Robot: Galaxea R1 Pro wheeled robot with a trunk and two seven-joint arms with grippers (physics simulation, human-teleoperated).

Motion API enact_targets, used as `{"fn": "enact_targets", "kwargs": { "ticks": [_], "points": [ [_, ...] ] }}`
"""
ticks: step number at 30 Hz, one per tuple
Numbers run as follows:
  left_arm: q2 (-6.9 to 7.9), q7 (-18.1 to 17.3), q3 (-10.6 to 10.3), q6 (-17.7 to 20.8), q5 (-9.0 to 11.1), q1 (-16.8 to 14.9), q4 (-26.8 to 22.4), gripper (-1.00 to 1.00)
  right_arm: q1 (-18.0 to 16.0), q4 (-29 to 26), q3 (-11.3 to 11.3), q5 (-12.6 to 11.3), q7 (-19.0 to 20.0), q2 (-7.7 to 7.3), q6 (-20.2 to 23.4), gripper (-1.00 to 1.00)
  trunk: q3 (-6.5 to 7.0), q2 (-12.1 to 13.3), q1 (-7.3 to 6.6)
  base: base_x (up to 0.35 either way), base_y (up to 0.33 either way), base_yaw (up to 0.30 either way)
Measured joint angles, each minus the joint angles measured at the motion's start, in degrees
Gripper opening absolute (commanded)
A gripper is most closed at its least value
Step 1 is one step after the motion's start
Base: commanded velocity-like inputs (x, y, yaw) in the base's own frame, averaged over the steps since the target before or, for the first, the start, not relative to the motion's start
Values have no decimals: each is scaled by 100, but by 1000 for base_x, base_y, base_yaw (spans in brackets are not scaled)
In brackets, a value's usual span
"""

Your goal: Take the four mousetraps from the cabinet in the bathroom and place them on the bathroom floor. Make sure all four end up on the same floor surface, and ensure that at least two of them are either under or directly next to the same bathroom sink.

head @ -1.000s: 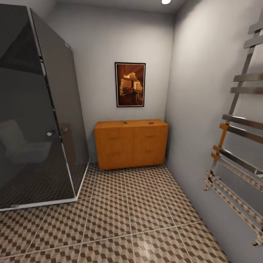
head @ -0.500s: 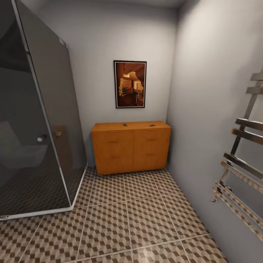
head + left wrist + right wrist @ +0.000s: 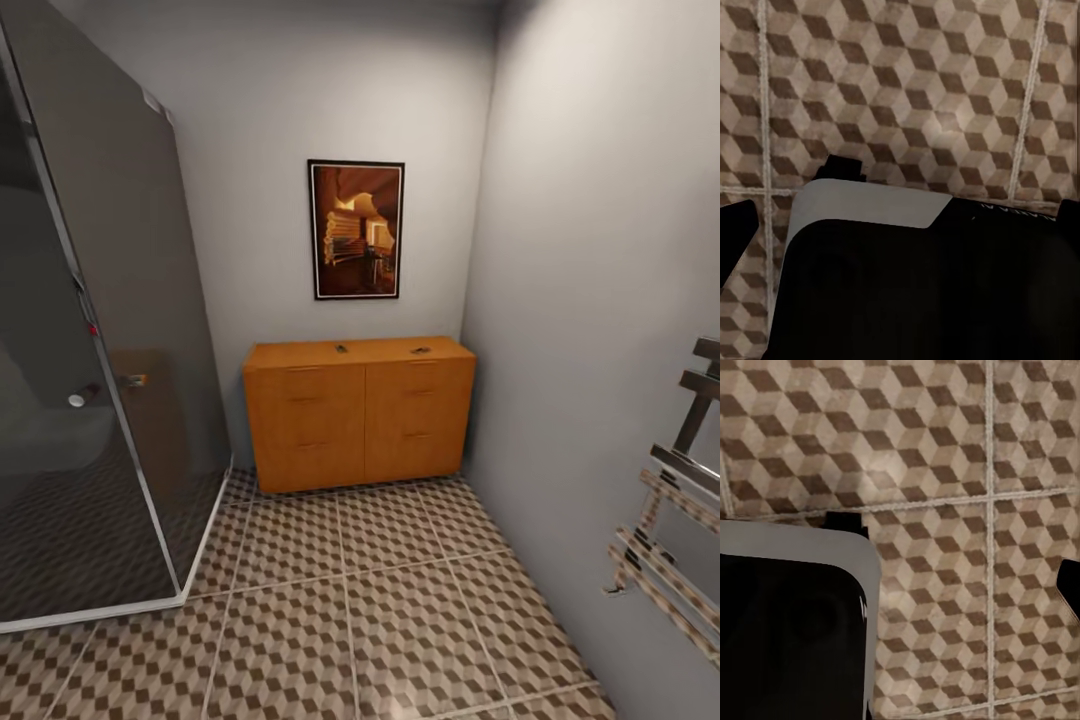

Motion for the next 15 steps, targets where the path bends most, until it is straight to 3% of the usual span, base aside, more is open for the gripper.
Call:
{"fn": "enact_targets", "kwargs": {
  "ticks": [15],
  "points": [
    [-1,0,0,-7,0,0,0,100,0,0,0,0,0,0,-1,100,0,0,0,329,0,0]
  ]
}}
